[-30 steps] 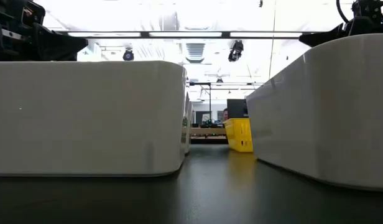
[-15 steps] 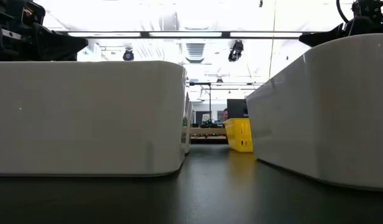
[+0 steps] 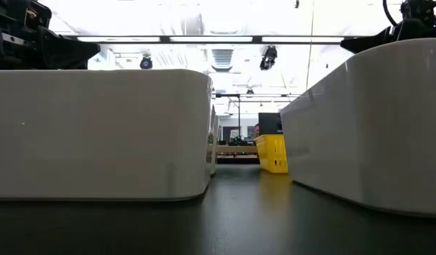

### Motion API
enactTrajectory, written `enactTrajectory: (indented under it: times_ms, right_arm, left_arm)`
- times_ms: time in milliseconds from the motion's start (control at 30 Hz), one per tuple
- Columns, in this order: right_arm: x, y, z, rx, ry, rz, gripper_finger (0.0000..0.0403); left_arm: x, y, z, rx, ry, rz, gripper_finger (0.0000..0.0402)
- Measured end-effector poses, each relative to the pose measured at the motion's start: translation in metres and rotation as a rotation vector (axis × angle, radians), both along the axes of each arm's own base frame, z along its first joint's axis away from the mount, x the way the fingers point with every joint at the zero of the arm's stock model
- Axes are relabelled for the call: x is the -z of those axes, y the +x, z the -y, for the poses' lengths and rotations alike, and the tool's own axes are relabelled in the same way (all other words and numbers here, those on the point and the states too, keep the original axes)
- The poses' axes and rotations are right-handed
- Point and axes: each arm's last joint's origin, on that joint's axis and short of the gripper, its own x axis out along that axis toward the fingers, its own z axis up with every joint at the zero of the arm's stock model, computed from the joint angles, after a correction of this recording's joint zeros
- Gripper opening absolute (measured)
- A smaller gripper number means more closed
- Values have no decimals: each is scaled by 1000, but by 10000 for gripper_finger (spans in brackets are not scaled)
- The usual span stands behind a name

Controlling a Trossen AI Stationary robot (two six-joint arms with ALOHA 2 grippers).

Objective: Stack baskets on shelf by color

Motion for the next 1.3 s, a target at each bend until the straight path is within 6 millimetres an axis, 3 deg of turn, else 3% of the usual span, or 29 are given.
enactTrajectory:
  times_ms: [433,567,767,1033,1300]
  right_arm:
    - [0,0,0,-5,17,5,9]
    - [0,0,0,-58,190,66,9]
    - [-5,-1,0,-149,484,212,9]
    - [-9,-3,0,-143,438,249,9]
    - [-16,-4,-1,-155,401,307,9]
  left_arm:
    - [0,0,0,-1,13,0,0]
    - [0,0,0,1,2,3,0]
    - [-20,-3,6,238,-169,186,0]
    - [-45,-16,10,448,-260,427,0]
    - [-61,-27,9,445,-205,637,0]
